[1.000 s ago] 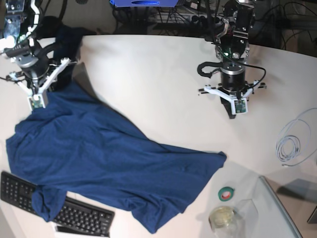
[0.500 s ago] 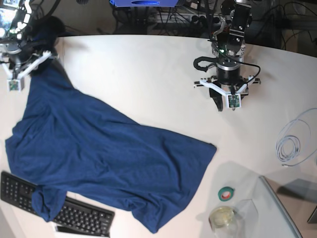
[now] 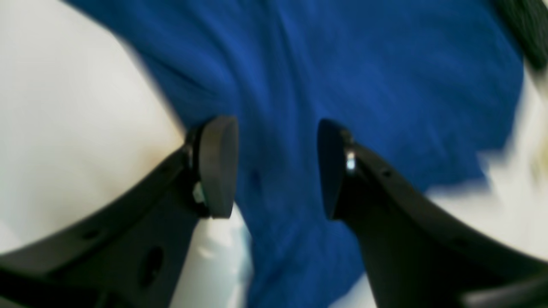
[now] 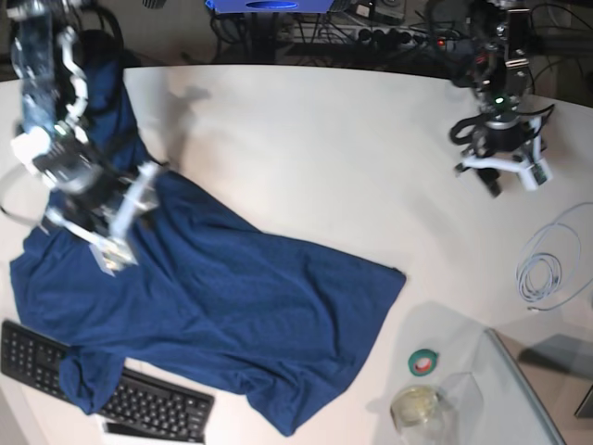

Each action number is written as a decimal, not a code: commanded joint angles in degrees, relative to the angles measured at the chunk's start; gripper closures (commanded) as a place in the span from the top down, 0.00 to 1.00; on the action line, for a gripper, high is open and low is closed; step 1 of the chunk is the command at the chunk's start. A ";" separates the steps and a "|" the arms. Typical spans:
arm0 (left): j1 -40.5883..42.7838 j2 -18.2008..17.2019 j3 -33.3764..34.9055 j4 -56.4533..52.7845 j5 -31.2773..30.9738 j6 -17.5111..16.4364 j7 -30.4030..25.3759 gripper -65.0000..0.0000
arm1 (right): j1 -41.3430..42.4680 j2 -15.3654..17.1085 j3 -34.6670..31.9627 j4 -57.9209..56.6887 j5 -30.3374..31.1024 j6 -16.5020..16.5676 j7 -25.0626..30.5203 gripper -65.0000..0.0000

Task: Layout the t-shirt on the table in an organized manner, then fold the t-shirt properly
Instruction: 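Move the right gripper over the shirt body and press the fabric flat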

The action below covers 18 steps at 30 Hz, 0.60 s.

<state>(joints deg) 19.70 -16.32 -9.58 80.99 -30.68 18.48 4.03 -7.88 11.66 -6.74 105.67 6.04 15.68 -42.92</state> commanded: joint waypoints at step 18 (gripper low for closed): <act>7.24 -2.28 -6.46 1.25 -0.31 -0.24 -1.26 0.53 | 29.20 -17.68 -32.16 -49.71 -7.76 -9.31 9.55 0.44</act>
<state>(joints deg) 26.37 -17.65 -15.55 81.32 -31.40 18.02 4.03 20.10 -5.43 -39.03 55.13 -1.45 6.90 -34.13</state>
